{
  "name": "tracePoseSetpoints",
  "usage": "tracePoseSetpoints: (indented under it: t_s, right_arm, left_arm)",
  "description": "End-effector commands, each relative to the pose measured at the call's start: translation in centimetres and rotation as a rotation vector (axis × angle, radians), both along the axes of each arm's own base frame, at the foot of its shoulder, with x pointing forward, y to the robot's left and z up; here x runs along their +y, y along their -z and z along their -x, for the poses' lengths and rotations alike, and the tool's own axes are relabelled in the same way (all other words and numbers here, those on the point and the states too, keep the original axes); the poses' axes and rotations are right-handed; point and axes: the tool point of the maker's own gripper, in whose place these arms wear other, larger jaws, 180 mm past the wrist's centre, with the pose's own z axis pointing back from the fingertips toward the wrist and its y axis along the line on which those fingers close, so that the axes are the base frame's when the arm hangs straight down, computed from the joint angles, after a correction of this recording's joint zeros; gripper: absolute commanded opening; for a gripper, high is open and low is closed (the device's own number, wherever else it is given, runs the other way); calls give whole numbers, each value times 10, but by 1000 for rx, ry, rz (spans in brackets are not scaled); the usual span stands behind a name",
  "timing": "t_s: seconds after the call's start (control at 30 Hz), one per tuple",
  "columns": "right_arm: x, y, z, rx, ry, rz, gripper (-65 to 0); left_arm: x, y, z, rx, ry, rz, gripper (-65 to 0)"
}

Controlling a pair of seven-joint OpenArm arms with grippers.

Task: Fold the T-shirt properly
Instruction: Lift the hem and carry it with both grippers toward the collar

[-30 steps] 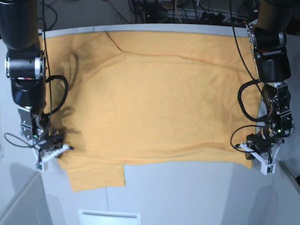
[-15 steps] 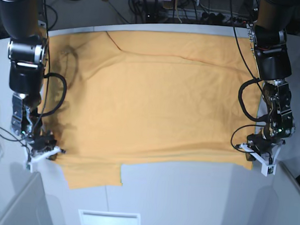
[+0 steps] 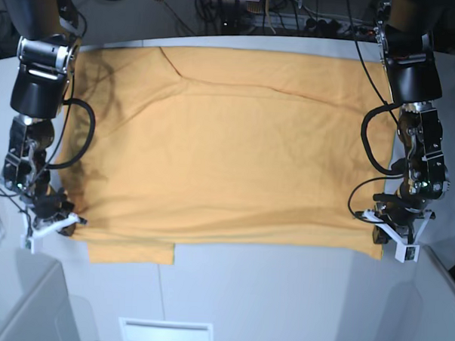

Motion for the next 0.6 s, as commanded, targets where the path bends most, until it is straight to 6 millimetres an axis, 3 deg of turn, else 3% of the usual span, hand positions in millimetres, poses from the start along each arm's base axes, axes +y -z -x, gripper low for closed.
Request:
tracePoseSetpoints:
  t_s: [0.0, 0.23, 0.47, 0.57]
  right_arm:
    - [-11, -26, -12, -69, 13, 16, -650]
    - [-6, -18, 7, -17, -15, 32, -650]
    - [-14, -3, 34, 46, -1, 26, -650]
    - [-13, -2, 39, 50, -4, 32, -650]
  left_arm:
    - [4, -21, -7, -63, 1, -19, -650]
    - [-4, -15, 17, -31, 32, -52, -650]
    - [15, -23, 37, -25, -32, -48, -650]
    - [9, -20, 41, -1, -16, -54, -650]
